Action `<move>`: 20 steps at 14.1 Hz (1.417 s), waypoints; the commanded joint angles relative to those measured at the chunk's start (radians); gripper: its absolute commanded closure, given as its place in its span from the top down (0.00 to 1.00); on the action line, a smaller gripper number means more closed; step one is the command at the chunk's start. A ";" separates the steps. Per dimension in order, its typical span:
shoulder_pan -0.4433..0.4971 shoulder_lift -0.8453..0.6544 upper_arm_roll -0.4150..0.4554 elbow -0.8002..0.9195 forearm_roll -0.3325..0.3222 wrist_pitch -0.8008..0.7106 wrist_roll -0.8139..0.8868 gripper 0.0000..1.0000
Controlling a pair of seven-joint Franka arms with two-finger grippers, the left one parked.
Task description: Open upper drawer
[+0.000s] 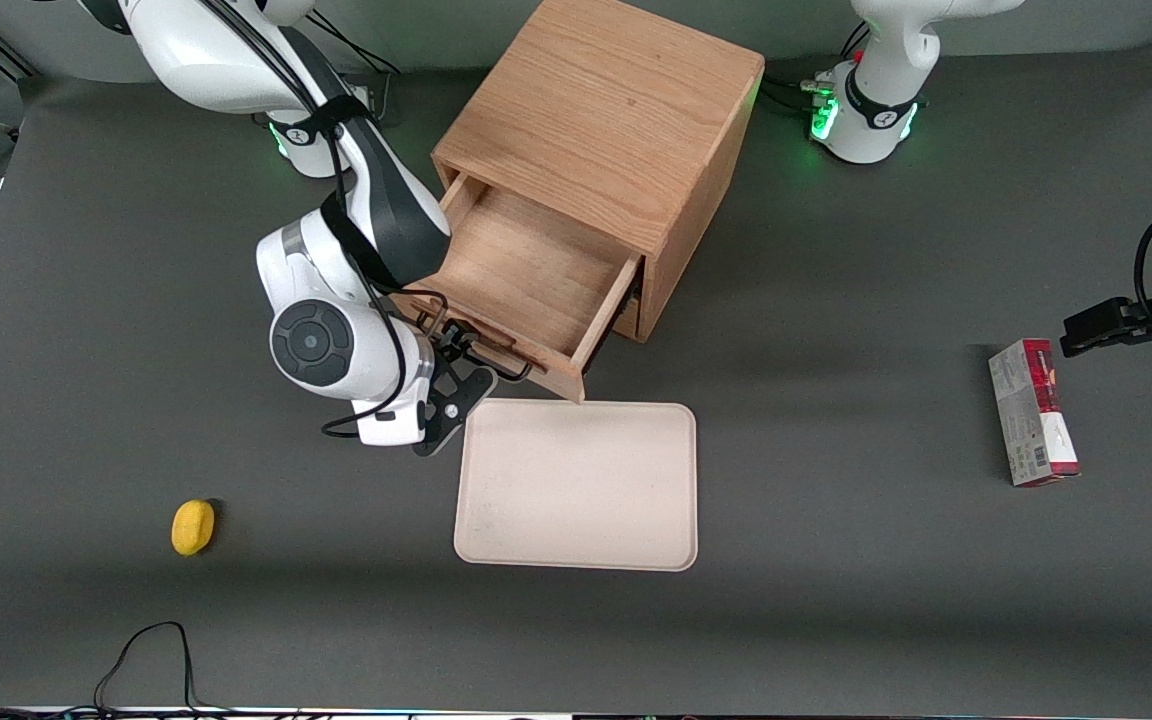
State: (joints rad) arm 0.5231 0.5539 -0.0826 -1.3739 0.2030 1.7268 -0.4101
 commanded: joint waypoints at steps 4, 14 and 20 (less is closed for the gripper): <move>-0.048 0.047 0.003 0.076 0.010 -0.023 -0.033 1.00; -0.087 0.060 0.003 0.107 0.012 -0.023 -0.026 1.00; -0.089 0.032 -0.002 0.248 0.015 -0.192 0.042 1.00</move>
State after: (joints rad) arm 0.4462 0.5864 -0.0835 -1.2128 0.2030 1.6228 -0.3986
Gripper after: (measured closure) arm 0.000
